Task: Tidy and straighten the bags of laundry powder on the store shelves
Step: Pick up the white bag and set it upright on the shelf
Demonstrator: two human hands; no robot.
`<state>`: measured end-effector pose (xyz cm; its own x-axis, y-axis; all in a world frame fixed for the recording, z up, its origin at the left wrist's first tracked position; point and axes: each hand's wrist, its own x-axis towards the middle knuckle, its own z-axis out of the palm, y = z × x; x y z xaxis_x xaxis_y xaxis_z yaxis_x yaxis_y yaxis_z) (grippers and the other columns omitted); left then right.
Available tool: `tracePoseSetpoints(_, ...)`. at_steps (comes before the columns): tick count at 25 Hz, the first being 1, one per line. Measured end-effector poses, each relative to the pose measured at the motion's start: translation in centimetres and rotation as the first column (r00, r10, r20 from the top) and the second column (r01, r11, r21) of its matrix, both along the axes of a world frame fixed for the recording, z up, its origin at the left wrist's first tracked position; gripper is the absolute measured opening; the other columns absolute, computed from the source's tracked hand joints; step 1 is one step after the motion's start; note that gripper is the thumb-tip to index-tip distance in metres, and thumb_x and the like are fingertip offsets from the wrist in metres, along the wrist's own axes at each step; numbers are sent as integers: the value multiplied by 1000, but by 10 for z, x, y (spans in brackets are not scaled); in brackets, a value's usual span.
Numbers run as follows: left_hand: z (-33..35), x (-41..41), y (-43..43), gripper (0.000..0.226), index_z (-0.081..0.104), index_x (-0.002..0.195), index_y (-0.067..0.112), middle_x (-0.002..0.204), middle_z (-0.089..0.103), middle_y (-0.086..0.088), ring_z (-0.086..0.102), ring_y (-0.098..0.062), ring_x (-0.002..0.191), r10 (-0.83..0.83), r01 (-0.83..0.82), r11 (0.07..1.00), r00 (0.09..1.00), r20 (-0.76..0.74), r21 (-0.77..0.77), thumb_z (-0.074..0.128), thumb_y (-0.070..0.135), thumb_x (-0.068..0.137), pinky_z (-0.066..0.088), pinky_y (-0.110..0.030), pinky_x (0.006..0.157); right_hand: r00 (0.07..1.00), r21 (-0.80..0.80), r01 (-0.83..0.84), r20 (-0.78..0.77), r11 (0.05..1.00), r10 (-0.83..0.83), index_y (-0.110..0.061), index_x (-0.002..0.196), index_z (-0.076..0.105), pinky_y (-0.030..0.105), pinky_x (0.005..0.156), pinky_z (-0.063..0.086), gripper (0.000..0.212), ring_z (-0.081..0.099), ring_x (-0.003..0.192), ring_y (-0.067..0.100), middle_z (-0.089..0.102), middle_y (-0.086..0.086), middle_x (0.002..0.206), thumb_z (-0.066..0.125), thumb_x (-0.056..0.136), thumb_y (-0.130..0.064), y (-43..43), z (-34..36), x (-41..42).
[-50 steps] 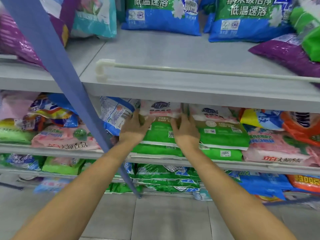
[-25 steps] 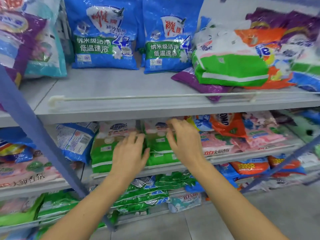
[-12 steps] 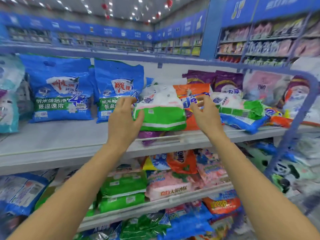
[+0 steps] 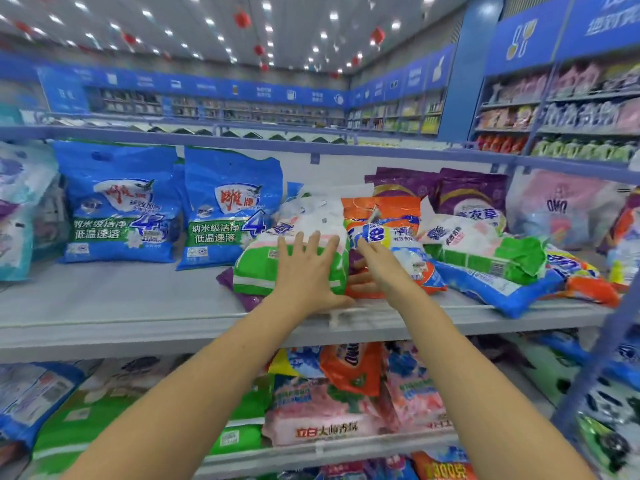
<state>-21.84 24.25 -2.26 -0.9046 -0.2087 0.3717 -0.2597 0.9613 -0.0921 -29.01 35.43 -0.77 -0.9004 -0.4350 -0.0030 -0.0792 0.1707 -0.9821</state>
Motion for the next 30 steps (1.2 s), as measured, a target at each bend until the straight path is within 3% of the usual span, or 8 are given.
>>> tracePoseSetpoints(5,2,-12,4,64,34,134,18,125,56,-6,53,-30,114,45,-55,997,984,-174,-48,57,45,82,36,-47,99,998,-111,-48,35,993,52,-6,120,48,33,69,56,31,65,76,22,58,8,93,39,100,-28,13,-8,-7)
tracePoseSetpoints(10,34,4,-30,38,61,114,19,87,67,-3,62,-26,82,136,139,908,793,-593,394,68,36,79,43,-31,67,990,-220,-31,124,975,60,-4,120,50,36,76,57,30,65,89,24,62,15,106,43,99,-25,22,-4,-6)
tracePoseSetpoints(13,60,22,-69,12,64,80,17,73,64,1,61,-17,68,361,470,548,613,-703,692,75,19,75,50,-34,69,992,-265,-75,81,961,99,-9,121,47,35,83,54,29,60,105,23,57,15,122,44,98,-27,7,1,1)
tracePoseSetpoints(17,90,55,-107,12,62,76,15,59,69,8,65,-8,56,582,798,31,475,-660,602,71,8,79,53,-26,58,978,-414,-119,108,902,178,-8,131,41,34,90,49,39,54,113,25,50,18,132,46,97,-29,-37,15,21)
tracePoseSetpoints(21,106,81,-127,21,67,98,12,91,72,-4,70,-18,77,534,862,-174,489,-690,477,67,22,79,59,-33,67,863,-616,-104,334,781,378,-7,135,36,38,89,47,66,48,123,31,49,19,128,50,88,-51,-96,26,45)
tracePoseSetpoints(25,92,99,-145,37,76,69,18,75,74,-1,71,-16,66,447,819,-334,574,-686,467,49,25,93,59,-31,57,828,-858,-89,218,505,517,-15,132,50,48,99,43,85,52,121,30,57,12,129,62,62,-61,-143,51,57)
tracePoseSetpoints(28,70,115,-178,25,76,78,18,82,74,-3,71,-19,75,377,775,-363,629,-680,516,53,24,86,59,-37,66,892,-868,-15,213,497,399,-15,125,57,54,98,43,75,60,110,31,62,14,122,63,62,-55,-173,57,65)
tracePoseSetpoints(30,56,128,-211,19,70,89,17,84,73,-2,68,-22,78,333,737,-227,673,-660,637,64,20,72,58,-37,65,928,-817,50,250,574,275,-14,121,60,55,96,45,68,63,105,32,65,14,117,66,65,-52,-190,50,65)
